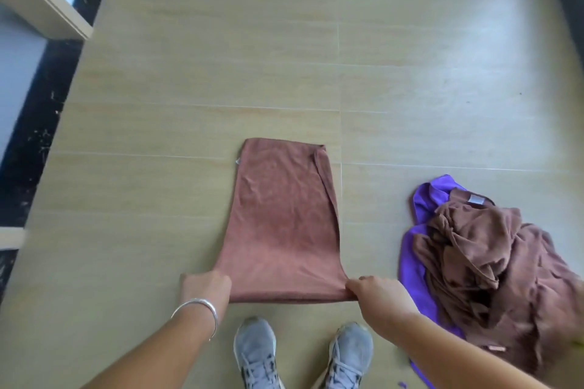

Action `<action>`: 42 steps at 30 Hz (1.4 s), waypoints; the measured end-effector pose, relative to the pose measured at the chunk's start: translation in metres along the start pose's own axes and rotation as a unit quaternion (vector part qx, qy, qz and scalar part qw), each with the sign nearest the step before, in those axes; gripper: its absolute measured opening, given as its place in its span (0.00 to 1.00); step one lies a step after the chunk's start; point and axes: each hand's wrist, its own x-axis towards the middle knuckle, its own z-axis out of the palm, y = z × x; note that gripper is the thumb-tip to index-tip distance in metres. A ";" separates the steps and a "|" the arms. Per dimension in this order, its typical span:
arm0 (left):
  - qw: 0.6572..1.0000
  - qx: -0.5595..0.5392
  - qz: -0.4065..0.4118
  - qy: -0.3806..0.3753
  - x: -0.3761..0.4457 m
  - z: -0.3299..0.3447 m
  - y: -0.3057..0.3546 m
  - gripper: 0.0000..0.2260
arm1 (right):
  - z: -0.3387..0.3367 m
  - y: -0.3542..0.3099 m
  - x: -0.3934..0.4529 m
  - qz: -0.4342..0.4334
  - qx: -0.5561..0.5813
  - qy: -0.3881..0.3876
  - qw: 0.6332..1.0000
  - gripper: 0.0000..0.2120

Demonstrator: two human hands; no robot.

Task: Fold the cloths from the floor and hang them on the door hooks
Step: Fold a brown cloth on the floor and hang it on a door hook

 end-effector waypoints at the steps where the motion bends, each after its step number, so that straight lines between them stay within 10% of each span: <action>1: 1.000 -0.004 -0.006 0.009 -0.010 -0.003 -0.009 0.16 | -0.010 -0.005 -0.006 -0.008 0.008 -0.010 1.000 0.10; 13: 0.950 -0.287 -0.074 0.098 0.003 -0.131 -0.087 0.12 | -0.200 0.016 0.026 0.059 0.096 0.096 0.989 0.16; 27: 0.779 -0.394 -0.128 0.469 -0.055 -0.366 -0.178 0.20 | -0.453 0.009 -0.005 0.083 0.189 0.446 0.871 0.18; 36: 0.772 -0.330 -0.027 0.543 -0.079 -0.267 -0.173 0.15 | -0.374 0.011 -0.034 -0.046 0.086 0.478 0.873 0.10; 42: 0.817 -0.313 0.027 0.484 -0.077 -0.142 -0.127 0.21 | -0.236 0.015 -0.047 -0.125 0.005 0.321 0.939 0.11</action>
